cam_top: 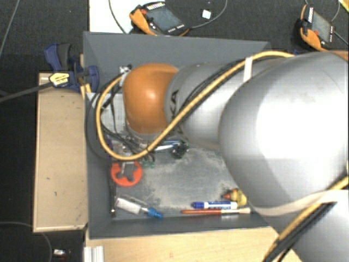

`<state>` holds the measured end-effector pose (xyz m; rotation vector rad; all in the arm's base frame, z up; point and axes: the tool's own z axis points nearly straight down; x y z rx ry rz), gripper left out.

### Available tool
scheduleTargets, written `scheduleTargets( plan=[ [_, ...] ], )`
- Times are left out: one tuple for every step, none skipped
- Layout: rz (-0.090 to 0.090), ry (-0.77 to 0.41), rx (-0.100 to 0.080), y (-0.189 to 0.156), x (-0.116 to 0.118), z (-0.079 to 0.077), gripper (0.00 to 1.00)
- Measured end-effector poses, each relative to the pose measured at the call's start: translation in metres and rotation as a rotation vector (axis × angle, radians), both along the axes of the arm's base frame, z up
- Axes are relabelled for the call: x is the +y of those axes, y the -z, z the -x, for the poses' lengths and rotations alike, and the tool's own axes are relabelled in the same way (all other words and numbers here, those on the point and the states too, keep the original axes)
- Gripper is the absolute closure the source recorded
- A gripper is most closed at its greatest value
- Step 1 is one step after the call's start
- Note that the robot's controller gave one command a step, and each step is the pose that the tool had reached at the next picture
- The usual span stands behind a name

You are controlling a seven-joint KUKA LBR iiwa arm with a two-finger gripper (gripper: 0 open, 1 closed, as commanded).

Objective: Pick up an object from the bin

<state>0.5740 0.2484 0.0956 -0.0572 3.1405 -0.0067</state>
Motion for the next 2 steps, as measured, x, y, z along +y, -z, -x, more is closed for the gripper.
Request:
scheduleTargets(
  plan=[
    [-0.003,-0.001,-0.007,-0.056,0.001,-0.002,1.00],
    [-0.005,-0.001,-0.012,-0.099,0.001,-0.003,1.00]
  ],
)
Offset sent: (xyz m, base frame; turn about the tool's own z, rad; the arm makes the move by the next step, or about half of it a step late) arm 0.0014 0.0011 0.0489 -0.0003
